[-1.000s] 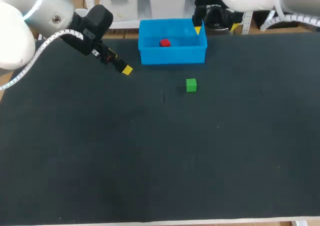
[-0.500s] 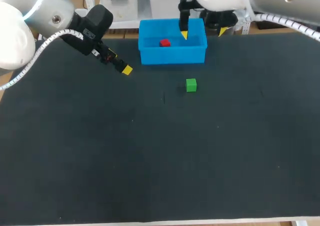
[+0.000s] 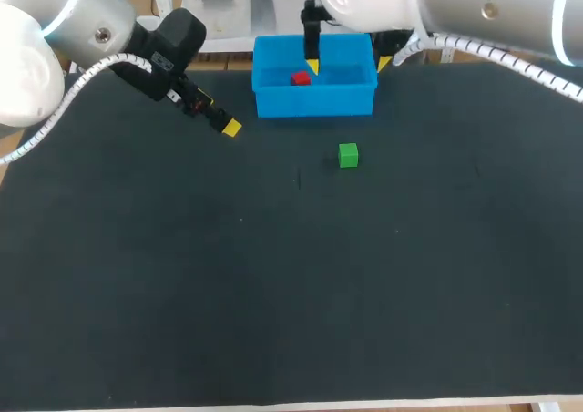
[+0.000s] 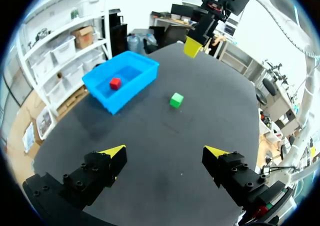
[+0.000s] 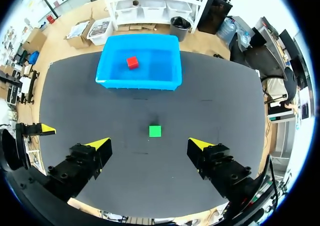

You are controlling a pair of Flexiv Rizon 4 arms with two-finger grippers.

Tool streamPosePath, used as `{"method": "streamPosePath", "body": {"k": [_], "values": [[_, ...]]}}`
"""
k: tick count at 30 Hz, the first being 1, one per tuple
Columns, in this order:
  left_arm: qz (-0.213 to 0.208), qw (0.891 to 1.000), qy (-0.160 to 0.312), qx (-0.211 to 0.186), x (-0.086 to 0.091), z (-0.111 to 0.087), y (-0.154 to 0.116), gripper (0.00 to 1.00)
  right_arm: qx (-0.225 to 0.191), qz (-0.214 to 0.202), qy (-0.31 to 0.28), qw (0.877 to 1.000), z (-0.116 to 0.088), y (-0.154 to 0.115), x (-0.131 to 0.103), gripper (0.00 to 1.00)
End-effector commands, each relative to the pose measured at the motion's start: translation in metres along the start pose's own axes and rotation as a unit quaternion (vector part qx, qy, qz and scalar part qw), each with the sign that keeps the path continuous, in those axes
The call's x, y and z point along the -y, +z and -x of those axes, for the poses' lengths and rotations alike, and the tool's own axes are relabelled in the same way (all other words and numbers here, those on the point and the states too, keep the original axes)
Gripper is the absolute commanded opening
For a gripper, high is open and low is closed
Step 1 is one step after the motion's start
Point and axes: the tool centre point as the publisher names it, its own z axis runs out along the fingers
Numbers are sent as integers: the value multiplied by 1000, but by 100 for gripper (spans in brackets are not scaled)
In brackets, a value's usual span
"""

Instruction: Use the left arm to pick the red cube and place it into the blue plastic box first, then use the right arm to grasp the green cube and put it into the same blue plastic box after the first action is fully finished.

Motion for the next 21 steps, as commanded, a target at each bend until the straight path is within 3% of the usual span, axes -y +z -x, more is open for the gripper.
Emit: {"method": "streamPosePath", "body": {"k": [1,21], "values": [[-1,1000,1,2,-1,-1,0,100,0,-4,2,1000,2,6,-9,100],[-1,1000,1,2,-1,-1,0,100,-10,-17,-2,1000,-22,43,1,100]]}}
